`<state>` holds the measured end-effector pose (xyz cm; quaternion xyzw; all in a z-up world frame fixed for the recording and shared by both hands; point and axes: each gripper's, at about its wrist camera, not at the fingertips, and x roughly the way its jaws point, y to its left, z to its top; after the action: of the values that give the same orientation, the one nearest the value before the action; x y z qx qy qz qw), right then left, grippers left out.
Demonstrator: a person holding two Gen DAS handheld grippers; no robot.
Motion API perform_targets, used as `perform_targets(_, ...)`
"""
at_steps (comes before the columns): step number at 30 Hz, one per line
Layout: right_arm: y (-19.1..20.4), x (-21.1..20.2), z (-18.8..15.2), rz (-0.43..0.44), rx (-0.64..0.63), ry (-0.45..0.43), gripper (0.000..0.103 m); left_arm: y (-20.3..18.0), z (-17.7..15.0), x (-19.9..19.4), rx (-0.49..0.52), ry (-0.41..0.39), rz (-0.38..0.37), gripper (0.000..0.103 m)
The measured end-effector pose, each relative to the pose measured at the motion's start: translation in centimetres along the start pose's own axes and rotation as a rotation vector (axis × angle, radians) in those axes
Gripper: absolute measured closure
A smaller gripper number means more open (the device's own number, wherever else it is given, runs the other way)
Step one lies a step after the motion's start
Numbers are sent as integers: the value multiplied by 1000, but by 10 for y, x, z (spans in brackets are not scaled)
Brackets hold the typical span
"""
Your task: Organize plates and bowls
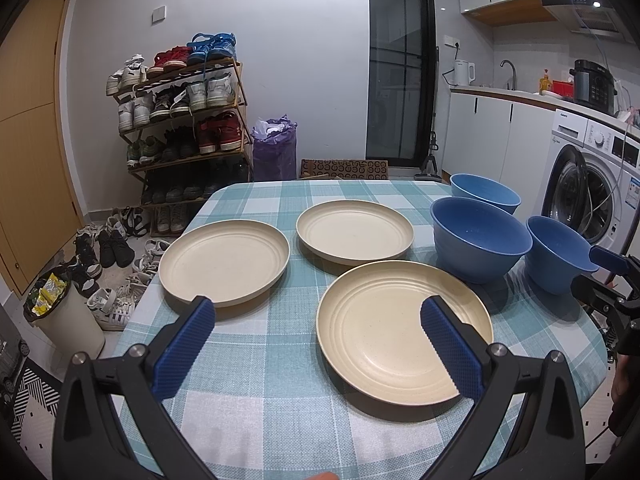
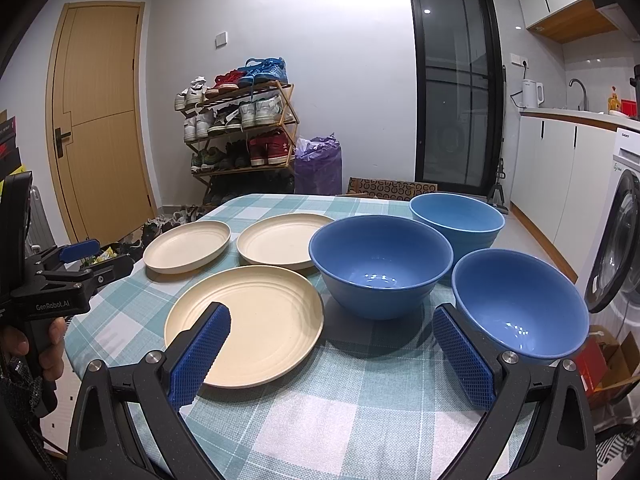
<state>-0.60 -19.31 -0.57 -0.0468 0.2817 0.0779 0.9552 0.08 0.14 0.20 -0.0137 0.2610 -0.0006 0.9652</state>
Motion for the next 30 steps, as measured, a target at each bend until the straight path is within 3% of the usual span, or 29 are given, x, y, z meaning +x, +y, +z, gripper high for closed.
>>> perform_targets(30,-6,14,9,-1,4,29,0,11,1,19,-12,28,12,0)
